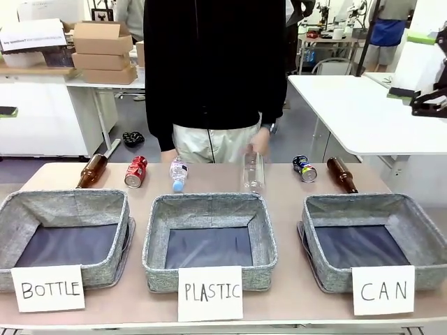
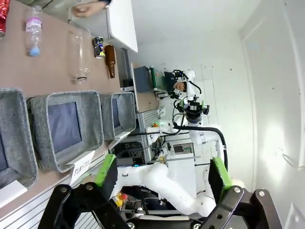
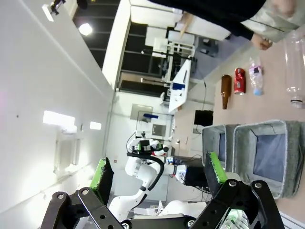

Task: Sort the can waste into the basket.
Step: Pick up the can waste from the table and place it in the right Fabric basket.

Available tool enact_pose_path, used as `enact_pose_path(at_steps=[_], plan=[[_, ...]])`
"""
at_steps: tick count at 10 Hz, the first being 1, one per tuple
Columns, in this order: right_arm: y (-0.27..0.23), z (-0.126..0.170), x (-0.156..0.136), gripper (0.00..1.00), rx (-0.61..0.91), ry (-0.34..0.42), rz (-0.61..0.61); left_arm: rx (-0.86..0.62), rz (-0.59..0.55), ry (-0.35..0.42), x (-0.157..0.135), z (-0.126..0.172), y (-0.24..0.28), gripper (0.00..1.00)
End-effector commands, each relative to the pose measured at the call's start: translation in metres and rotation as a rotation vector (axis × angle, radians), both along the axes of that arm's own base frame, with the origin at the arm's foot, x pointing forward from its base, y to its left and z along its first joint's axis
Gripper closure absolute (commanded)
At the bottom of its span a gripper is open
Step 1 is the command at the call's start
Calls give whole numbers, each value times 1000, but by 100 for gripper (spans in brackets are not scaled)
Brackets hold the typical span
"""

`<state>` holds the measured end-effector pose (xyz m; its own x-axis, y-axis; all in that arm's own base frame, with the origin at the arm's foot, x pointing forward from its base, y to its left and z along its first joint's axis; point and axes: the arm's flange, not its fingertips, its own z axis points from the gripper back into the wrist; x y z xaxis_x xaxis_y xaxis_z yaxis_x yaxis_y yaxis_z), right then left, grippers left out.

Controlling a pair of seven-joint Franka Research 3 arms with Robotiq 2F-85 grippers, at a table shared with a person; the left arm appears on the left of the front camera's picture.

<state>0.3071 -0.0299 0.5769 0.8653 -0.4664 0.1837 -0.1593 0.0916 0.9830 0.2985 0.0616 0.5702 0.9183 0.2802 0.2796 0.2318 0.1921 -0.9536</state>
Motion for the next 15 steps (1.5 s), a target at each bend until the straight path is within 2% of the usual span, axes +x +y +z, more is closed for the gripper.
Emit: enact_pose_path(at_steps=[1,7,8,9,11,12,14,15], plan=[[3,1,7,0,14,-38,-1,-12,-7,-28,3,1,-2,0],[3,1,7,0,14,-38,-1,-12,-7,-28,3,1,-2,0],[3,1,7,0,14,-38,-1,1,2,1,1,0,-1,0],[3,1,7,0,14,-38,-1,331,133,-33,20,4,-19,0],[3,1,7,0,14,-38,-1,790,104,-116,71,-2,-68,0],[3,1,7,0,14,-38,-1,966,158,-115,98,-10,-78,0],[3,1,7,0,14,-38,-1,991,181,-79,131,-21,-79,0],[3,1,7,0,14,-38,-1,804,190,4,132,-17,-73,0]])
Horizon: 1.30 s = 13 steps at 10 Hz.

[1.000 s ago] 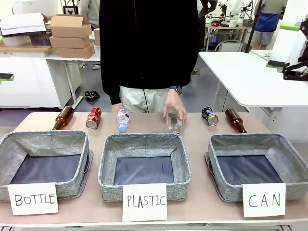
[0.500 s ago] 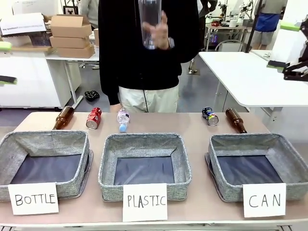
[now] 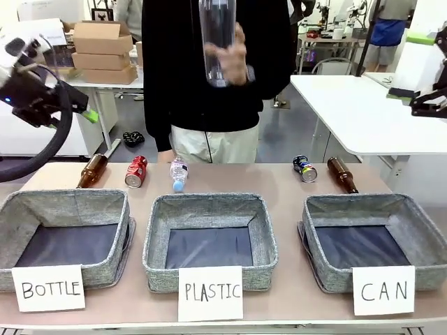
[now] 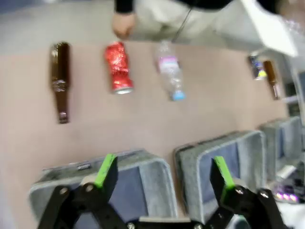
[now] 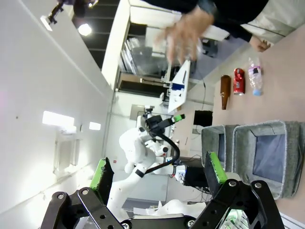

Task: Sort the can waste into the basket.
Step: Pick up the can waste from the table and place it in the right Fabric basket.

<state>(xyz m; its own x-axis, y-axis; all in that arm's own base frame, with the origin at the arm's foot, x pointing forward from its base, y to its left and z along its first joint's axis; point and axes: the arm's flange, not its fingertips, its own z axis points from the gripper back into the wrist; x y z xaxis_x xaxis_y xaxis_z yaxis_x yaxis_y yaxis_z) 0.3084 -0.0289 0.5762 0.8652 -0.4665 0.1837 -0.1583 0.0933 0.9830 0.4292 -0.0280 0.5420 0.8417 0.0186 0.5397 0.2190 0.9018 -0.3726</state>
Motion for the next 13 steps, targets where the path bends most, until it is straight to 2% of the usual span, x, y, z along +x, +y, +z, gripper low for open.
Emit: enact_pose_path(at_steps=[1,2,3,4,5,6,7,8,10,12,13], plan=[[2,1,6,0,15,-39,-1,-12,-50,-37,-17,12,-8,0],[2,1,6,0,15,-39,-1,-12,-50,-37,-17,12,-8,0],[2,1,6,0,15,-39,-1,1,-2,4,5,-4,5,0],[2,1,6,0,15,-39,-1,58,53,-10,37,-4,-8,0],[2,1,6,0,15,-39,-1,77,84,-4,85,-10,-20,0],[2,1,6,0,15,-39,-1,112,59,-3,125,-21,-35,0],[2,1,6,0,15,-39,-1,189,148,-41,160,-37,-49,0],[2,1,6,0,15,-39,-1,231,140,50,185,-62,-62,0],[2,1,6,0,15,-39,-1,302,184,109,223,-111,-68,0],[2,1,6,0,15,-39,-1,277,131,221,239,-152,-73,0],[2,1,6,0,15,-39,-1,282,122,236,239,-164,-77,0]])
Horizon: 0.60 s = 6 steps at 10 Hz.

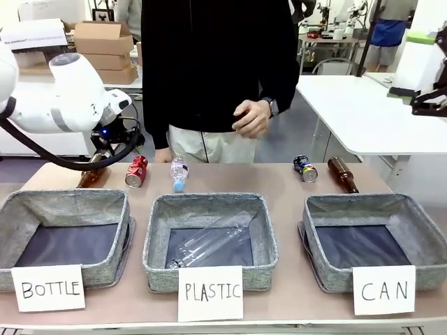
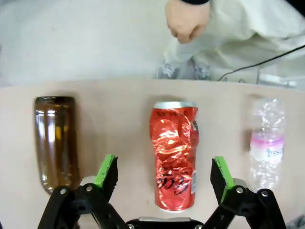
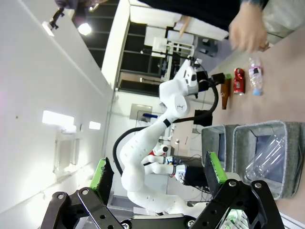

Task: Sort the can waste into the basket.
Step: Pick up the can waste from the table and place it in the right Fabric basket.

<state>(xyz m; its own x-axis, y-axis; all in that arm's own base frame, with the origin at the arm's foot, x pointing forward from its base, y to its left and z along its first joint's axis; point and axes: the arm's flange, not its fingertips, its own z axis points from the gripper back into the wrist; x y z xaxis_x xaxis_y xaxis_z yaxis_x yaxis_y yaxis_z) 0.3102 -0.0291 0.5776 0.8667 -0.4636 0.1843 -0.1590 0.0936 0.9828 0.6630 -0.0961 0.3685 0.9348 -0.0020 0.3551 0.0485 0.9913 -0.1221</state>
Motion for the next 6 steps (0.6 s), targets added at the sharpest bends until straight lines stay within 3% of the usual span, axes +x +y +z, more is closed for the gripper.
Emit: enact_pose_path(at_steps=[1,4,6], plan=[[2,0,4,0,16,-38,-4,-3,4,29,6,2,-10,0],[2,0,4,0,16,-38,-4,36,9,117,6,-28,-13,0],[2,0,4,0,16,-38,-4,56,-9,134,2,-45,-19,0]])
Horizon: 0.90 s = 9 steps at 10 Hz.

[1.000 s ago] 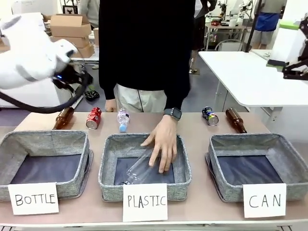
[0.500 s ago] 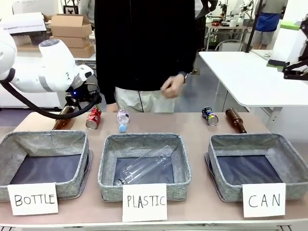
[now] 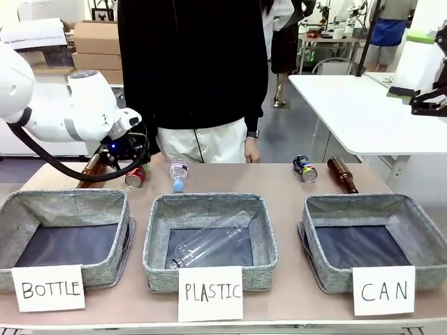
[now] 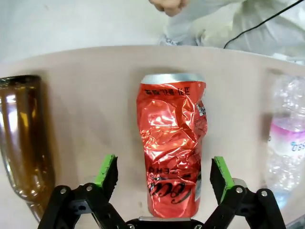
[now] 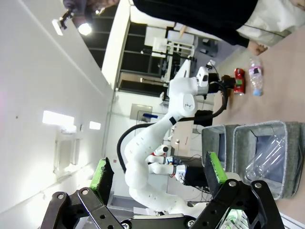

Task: Sort the can waste into the basket.
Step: Pick up the can waste from the table and place it in the right Fabric basket.

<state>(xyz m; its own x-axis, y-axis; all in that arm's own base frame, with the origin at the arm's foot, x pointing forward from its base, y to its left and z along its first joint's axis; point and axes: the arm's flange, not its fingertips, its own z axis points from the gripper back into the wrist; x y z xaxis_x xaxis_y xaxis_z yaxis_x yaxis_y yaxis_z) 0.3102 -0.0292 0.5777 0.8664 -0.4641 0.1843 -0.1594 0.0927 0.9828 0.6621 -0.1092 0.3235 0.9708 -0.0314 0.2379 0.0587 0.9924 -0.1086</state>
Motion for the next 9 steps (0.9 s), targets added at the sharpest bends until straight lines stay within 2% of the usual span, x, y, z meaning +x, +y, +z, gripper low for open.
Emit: enact_pose_path(at_steps=[1,3,4,5,6,7,8,9], plan=[[2,0,4,0,15,-38,-4,42,12,15,2,-4,-7,0],[2,0,4,0,15,-38,-4,58,11,0,2,-7,-7,0],[2,0,4,0,15,-38,-4,61,2,11,2,-8,-7,60],[2,0,4,0,15,-38,-4,65,-6,20,1,-8,-7,60],[2,0,4,0,15,-38,-4,63,-7,21,1,-8,-8,100],[2,0,4,0,15,-38,-4,61,-7,20,1,-7,-8,64],[2,0,4,0,15,-38,-4,56,-6,19,0,-7,-8,100],[2,0,4,0,15,-38,-4,51,-7,19,0,-6,-8,100]])
